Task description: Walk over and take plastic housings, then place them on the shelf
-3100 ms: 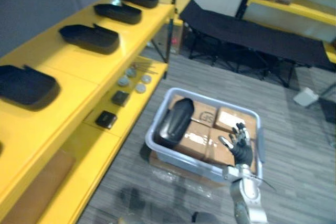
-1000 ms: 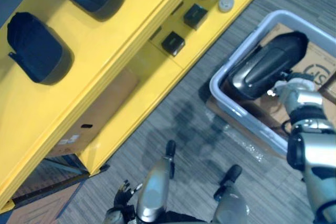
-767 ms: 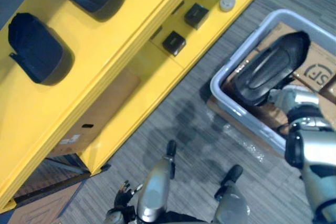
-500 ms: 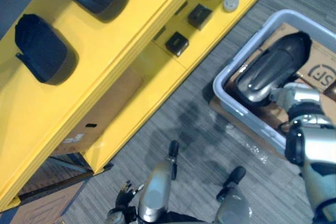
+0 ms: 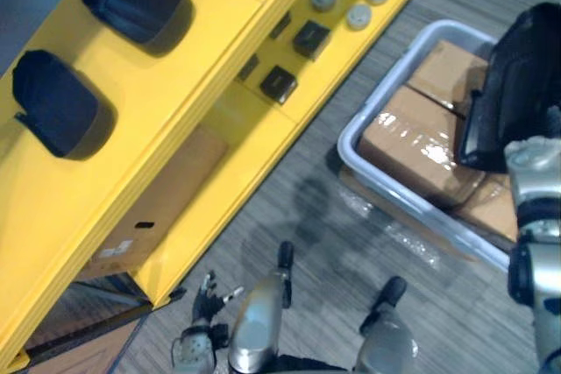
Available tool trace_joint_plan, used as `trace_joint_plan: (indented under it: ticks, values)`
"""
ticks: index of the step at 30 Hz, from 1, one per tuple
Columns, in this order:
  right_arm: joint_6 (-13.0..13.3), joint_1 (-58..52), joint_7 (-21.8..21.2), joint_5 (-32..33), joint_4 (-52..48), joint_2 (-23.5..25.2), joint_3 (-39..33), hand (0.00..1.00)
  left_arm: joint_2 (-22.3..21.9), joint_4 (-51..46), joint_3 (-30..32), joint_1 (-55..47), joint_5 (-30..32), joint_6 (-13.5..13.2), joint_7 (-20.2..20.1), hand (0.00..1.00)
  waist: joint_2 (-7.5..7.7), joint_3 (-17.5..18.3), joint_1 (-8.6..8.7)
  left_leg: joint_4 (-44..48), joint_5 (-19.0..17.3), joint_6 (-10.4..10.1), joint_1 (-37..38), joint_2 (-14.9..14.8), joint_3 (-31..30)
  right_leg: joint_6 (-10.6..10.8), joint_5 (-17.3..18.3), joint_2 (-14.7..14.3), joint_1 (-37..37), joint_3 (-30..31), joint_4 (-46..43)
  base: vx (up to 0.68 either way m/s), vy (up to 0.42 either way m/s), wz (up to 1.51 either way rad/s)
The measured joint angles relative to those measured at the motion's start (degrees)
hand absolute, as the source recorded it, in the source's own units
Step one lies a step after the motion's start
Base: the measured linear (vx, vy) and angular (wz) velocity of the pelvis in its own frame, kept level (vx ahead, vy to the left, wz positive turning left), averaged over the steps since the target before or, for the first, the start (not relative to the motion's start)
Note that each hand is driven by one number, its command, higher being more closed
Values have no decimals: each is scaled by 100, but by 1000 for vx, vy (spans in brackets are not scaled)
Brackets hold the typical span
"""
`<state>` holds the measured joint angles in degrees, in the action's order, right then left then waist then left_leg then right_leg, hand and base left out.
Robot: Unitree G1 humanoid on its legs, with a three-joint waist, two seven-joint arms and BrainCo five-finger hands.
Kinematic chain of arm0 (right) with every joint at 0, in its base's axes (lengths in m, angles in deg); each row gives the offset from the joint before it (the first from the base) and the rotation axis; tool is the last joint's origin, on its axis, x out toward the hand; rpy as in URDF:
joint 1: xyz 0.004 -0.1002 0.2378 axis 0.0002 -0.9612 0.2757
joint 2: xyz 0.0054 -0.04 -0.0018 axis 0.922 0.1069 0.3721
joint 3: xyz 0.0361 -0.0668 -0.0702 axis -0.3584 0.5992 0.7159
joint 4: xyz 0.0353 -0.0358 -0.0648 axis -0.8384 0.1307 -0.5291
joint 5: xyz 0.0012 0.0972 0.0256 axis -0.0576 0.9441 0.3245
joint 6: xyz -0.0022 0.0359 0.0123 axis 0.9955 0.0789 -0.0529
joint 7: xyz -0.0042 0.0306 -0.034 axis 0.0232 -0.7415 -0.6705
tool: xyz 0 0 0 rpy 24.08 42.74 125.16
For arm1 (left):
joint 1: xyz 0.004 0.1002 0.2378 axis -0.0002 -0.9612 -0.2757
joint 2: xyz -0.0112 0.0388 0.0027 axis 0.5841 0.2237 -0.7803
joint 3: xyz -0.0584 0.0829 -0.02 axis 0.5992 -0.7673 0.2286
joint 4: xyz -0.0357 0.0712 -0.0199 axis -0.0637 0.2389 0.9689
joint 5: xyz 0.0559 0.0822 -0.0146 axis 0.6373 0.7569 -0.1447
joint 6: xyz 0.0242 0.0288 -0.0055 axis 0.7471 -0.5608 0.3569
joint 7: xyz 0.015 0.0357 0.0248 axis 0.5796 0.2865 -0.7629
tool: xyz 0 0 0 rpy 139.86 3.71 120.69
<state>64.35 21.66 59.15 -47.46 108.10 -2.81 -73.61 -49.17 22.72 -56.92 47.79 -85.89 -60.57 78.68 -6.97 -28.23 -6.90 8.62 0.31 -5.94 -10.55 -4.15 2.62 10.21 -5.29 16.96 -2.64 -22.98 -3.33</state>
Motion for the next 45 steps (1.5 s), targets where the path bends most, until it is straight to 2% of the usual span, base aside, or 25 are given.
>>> trace_joint_plan:
  ticks: [1, 3, 5, 7, 10, 14, 17, 18, 21, 22, 25, 30, 33, 37, 42, 45]
  values:
    - [86, -301, 112, -107, -250, 152, 15, 100, 76, -83, 26, 48, 319, 5, 162, 0, 141, 89, 63, -138, 43, -41, 95, -57, 55, -24, 15, -60, 6, 36, 35, 37, -66, -27]
    - [161, -591, 227, -216, -492, 334, 103, 100, 191, -177, 17, 120, 664, 30, 329, 0, 324, 205, 151, -303, 84, -81, 223, -122, 123, -57, 17, -135, 23, 101, 83, 61, -76, -23]
    - [261, -1168, 403, -418, -1042, 506, 193, 100, 236, -177, 12, 389, 1349, 138, 697, 0, 534, 441, 301, -461, 119, -129, 348, -181, 178, -74, 4, -217, 80, 134, 186, 73, -66, -17]
    - [347, -1442, 489, -590, -1487, 678, 263, 100, 284, -179, -10, 575, 1846, 216, 919, 0, 656, 583, 391, -535, 122, -133, 453, -214, 311, -94, -29, -255, 87, 260, 255, 67, -28, -27]
    - [546, -1894, 588, -881, -2297, 898, 422, 100, 390, -222, -72, 841, 2357, 249, 1158, 0, 728, 898, 530, -630, 122, -133, 533, -236, 466, -107, -166, -300, 101, 350, 462, 34, -14, -27]
    - [755, -2435, 601, -1258, -3190, 1350, 536, 100, 391, -568, -117, 1107, 2341, 196, 1202, 0, 772, 1179, 628, -742, 101, -161, 764, -287, 628, -117, -205, -365, 232, 466, 595, -11, -20, -22]
    - [981, -2879, 651, -1547, -3913, 1623, 632, 100, 346, -1093, -457, 1151, 1449, 176, 683, 0, 835, 1436, 659, -926, 136, -213, 964, -347, 758, -143, -185, -442, 257, 578, 632, -14, -31, -22]
    - [1161, -3112, 653, -1641, -4333, 1720, 632, 100, 223, -1354, -742, 1149, 527, 293, 168, 0, 855, 1635, 751, -1017, 154, -222, 1021, -338, 781, -142, -184, -444, 272, 582, 663, 8, -13, -12]
    - [1377, -3332, 658, -1730, -4720, 1865, 626, 100, -27, -1545, -984, 1157, -259, 465, -271, 0, 906, 1827, 792, -1057, 163, -229, 1092, -339, 882, -139, -187, -446, 279, 639, 681, 21, 0, -13]
    - [1523, -3450, 657, -1771, -4914, 1965, 627, 100, -201, -1645, -1109, 1194, -795, 624, -544, 0, 941, 1901, 810, -1089, 163, -229, 1172, -335, 919, -139, -189, -447, 309, 690, 681, 24, 2, -14]
    - [1744, -3585, 655, -1895, -5098, 2227, 657, 100, -391, -1706, -1239, 1374, -1552, 918, -831, 0, 1003, 1992, 890, -1115, 162, -229, 1263, -329, 929, -139, -189, -446, 387, 707, 684, 5, 1, -3]
    - [2027, -3718, 647, -2032, -5316, 2413, 950, 100, -414, -1706, -1224, 1555, -2156, 1199, -876, 0, 1010, 2032, 931, -1136, 162, -230, 1372, -331, 1030, -135, -192, -446, 413, 782, 685, -40, 2, -10]
    - [2161, -3834, 518, -2118, -5360, 2537, 1009, 100, -422, -1706, -1223, 1560, -2606, 1331, -1048, 0, 1019, 2153, 940, -1216, 182, -234, 1404, -324, 1052, -131, -194, -447, 390, 800, 690, -15, 5, -3]
    - [2272, -3852, 290, -2147, -5424, 2588, 1133, 100, -438, -1705, -1215, 1617, -3100, 1374, -1295, 0, 1045, 2184, 942, -1228, 183, -234, 1446, -320, 1076, -127, -197, -447, 421, 823, 702, -5, 5, -2]
    - [2324, -3932, 178, -2215, -5419, 2674, 1356, 100, -530, -1708, -1187, 1809, -3421, 1396, -1358, 0, 1076, 2206, 942, -1242, 183, -234, 1445, -314, 1070, -124, -198, -446, 423, 818, 709, 0, 0, 0]
    - [2355, -3981, 168, -2213, -5322, 2726, 1482, 100, -530, -1791, -1178, 1841, -3715, 1397, -1532, 0, 1080, 2209, 952, -1254, 184, -233, 1445, -309, 1061, -122, -200, -442, 427, 808, 711, 0, 0, 0]
